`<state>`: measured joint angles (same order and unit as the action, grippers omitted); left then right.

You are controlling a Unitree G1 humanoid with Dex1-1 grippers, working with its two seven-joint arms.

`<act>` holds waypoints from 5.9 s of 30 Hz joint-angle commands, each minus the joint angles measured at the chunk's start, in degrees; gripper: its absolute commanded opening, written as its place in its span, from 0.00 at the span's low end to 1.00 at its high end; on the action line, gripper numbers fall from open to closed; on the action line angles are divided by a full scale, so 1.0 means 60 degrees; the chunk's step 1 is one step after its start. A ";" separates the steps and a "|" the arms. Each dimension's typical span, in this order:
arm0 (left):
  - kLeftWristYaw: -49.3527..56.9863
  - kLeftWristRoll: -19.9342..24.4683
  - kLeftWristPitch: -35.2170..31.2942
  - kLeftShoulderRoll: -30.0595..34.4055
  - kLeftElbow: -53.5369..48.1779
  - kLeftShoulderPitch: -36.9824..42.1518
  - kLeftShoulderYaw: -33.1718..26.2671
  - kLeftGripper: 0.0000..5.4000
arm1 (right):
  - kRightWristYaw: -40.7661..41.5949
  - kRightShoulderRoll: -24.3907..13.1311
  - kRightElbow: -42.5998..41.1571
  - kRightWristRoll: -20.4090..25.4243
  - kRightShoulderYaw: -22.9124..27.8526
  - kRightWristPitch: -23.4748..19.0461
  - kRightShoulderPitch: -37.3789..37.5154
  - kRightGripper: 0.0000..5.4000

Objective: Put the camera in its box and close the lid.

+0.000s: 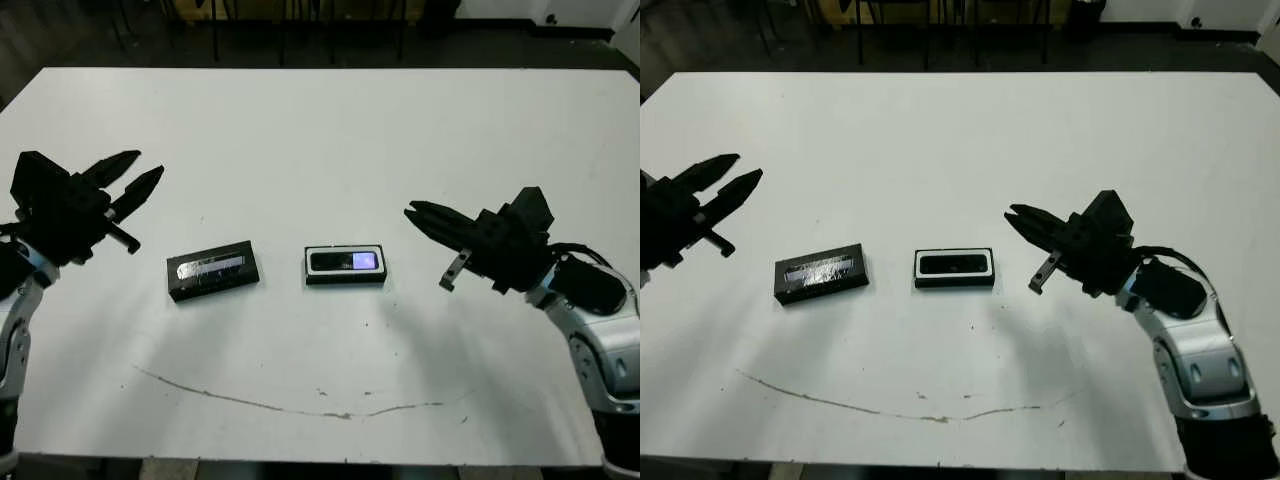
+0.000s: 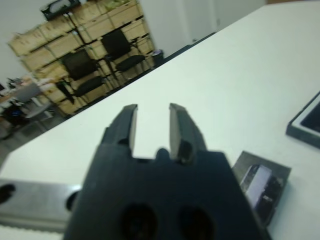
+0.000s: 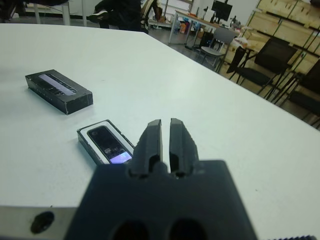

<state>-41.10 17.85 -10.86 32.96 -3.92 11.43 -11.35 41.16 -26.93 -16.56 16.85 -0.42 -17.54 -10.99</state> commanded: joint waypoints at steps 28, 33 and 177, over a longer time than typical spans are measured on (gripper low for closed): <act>-0.6035 -0.0390 -0.0265 0.1336 0.4201 0.2600 0.2727 1.00 | 0.0084 -0.0455 0.0507 -0.0350 -0.0296 -0.0074 -0.0195 0.00; -0.6396 -0.0561 0.0130 0.1201 0.4704 0.2903 0.2940 1.00 | 0.0106 -0.0537 0.0687 -0.0635 -0.0384 0.0325 -0.0187 0.00; -0.6122 -0.2015 -0.0240 -0.2507 0.7626 0.4744 0.4967 0.51 | 0.0391 -0.0377 0.1680 0.1042 0.0310 -0.1416 -0.1097 0.00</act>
<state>-78.55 7.80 -11.91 19.03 39.96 40.98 17.06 43.15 -28.89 -6.67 23.30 2.01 -25.58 -17.76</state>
